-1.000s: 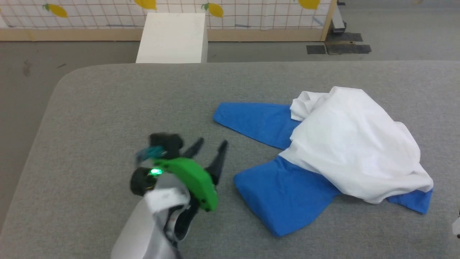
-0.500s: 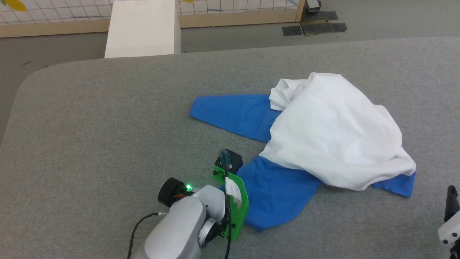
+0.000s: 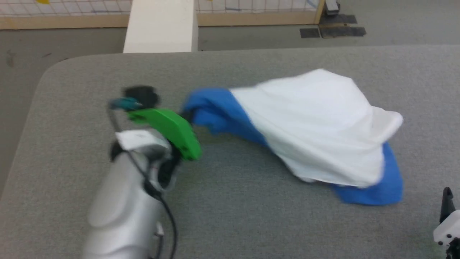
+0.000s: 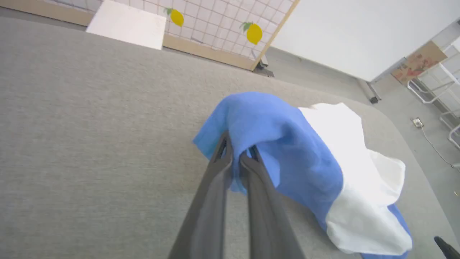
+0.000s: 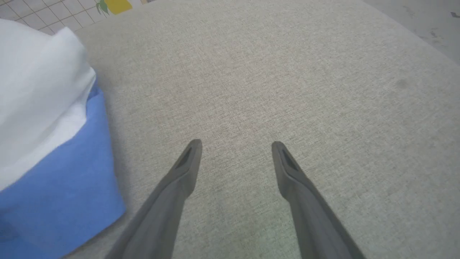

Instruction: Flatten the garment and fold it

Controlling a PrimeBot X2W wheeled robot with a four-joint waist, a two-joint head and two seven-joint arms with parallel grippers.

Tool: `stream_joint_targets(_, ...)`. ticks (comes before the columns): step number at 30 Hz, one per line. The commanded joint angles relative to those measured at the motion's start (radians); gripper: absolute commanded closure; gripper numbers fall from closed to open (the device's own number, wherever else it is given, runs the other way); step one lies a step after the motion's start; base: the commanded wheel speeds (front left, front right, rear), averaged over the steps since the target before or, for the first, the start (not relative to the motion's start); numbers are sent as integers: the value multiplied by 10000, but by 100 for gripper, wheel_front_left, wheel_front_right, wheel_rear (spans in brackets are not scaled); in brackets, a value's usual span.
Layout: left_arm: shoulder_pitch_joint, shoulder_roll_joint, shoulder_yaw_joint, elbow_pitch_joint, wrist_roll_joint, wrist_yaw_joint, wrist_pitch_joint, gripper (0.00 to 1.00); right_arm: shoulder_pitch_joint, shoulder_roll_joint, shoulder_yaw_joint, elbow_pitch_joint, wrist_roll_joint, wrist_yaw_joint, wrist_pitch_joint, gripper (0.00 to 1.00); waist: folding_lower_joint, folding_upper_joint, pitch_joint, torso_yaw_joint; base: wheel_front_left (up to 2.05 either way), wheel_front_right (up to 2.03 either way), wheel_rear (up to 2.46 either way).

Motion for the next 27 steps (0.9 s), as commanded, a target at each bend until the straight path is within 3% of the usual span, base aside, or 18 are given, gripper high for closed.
stream_joint_targets(1,-127,413,473,-5,-65,307,-161,100,-187,-3,118,44,-60,-15,-27,0,0,-1,-225,238,0,0,0)
stream_joint_targets(7,839,1692,2089,325,-159,1524,-297,100,-201,-3,409,139,-91,-15,-22,0,0,-1,-343,379,0,0,0)
stream_joint_targets(9,1452,1810,2567,495,-375,1874,-287,100,-156,-3,468,165,-110,-15,-23,0,0,-1,-368,430,0,0,0)
stream_joint_targets(12,2257,1725,2783,745,-701,1962,-32,100,-76,-3,513,196,-116,-15,-23,0,0,-1,-394,535,0,0,0)
stream_joint_targets(13,2443,1607,2836,753,-864,1920,5,85,-42,-3,499,194,-121,-15,-22,0,0,-1,-407,596,0,0,0)
stream_joint_targets(14,2550,1501,2885,730,-1004,1873,13,27,-18,-3,495,190,-125,-15,-17,0,0,-1,-429,645,0,0,0)
stream_joint_targets(15,2634,1412,2959,650,-1127,1805,-78,0,9,-3,530,187,-133,-15,3,0,0,-1,-462,699,0,0,0)
stream_joint_targets(20,2769,1374,3355,-417,-1267,950,-1584,0,-26,-3,890,23,-113,-15,54,0,0,-1,-627,829,0,0,0)
stream_joint_targets(23,3108,1710,3245,-1154,-379,435,-3293,0,-95,-3,1291,-221,-150,-15,157,0,0,-1,-702,892,0,0,0)
stream_joint_targets(27,3803,1900,2738,-1639,1090,252,-5378,0,-220,-3,2257,-556,-167,-15,561,0,0,-1,-716,1004,0,0,0)
